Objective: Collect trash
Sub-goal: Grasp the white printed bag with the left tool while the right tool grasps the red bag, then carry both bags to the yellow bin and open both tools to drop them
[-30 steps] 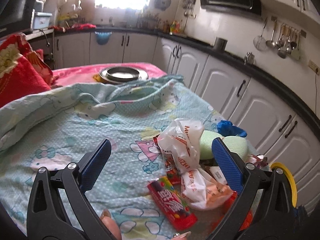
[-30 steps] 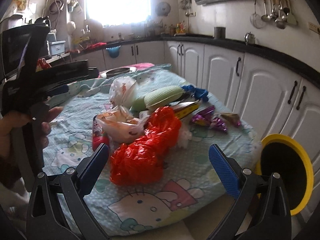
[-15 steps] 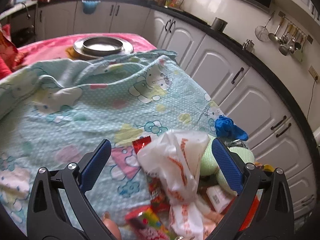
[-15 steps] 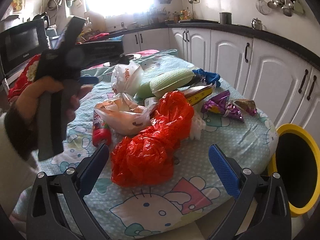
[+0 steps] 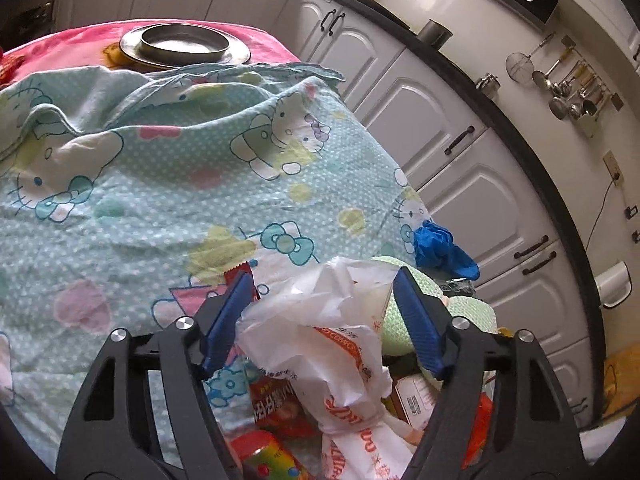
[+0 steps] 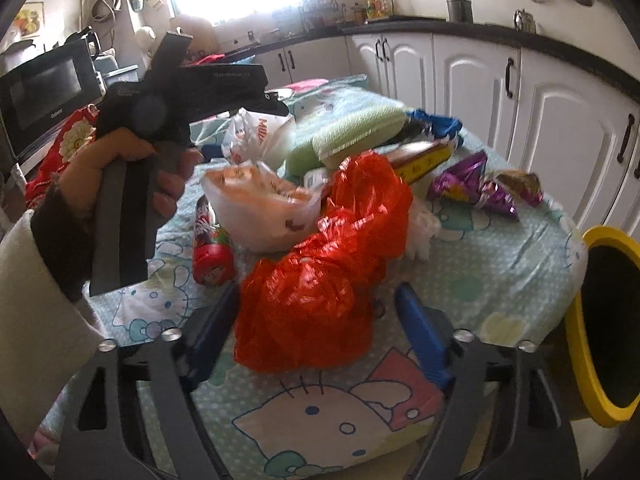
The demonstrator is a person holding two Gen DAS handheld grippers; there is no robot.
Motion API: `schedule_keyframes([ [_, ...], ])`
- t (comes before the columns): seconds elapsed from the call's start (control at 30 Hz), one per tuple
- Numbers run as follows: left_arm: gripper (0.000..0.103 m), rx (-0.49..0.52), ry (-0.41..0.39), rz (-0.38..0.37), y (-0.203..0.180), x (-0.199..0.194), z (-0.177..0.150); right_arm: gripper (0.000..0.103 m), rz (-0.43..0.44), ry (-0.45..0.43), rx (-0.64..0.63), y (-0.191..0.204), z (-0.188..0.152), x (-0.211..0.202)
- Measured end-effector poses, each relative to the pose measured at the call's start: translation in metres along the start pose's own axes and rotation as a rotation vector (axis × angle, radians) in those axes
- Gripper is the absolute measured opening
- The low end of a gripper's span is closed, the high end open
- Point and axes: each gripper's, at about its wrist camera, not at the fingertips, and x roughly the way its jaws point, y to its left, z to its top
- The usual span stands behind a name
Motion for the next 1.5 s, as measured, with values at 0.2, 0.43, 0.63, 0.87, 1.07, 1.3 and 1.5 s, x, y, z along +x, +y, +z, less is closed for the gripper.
schedule_keyframes([
  [0.2, 0.032, 0.031, -0.027, 0.007, -0.002, -0.012, -0.005, 0.050, 0.022, 0.001, -0.016, 0.002, -0.005, 0.000],
  [0.43, 0.029, 0.070, -0.072, -0.007, -0.007, -0.034, -0.007, 0.038, 0.043, -0.012, -0.025, 0.000, -0.008, -0.006],
  [0.63, 0.027, 0.116, -0.133, 0.008, -0.014, -0.064, -0.009, 0.034, 0.075, -0.067, -0.058, 0.000, -0.006, -0.025],
  [0.87, 0.027, 0.152, -0.216, 0.019, -0.023, -0.100, -0.013, 0.033, 0.075, -0.116, -0.066, -0.014, 0.006, -0.053],
  [1.07, 0.026, 0.210, -0.269, -0.010, -0.055, -0.118, -0.019, 0.033, 0.036, -0.163, -0.052, -0.038, 0.014, -0.079],
  [1.3, 0.026, 0.308, -0.299, -0.028, -0.105, -0.116, -0.033, 0.033, -0.025, -0.199, -0.040, -0.064, 0.015, -0.103],
  [1.5, 0.026, 0.366, -0.300, -0.042, -0.139, -0.102, -0.046, 0.033, -0.071, -0.213, -0.010, -0.085, 0.012, -0.119],
])
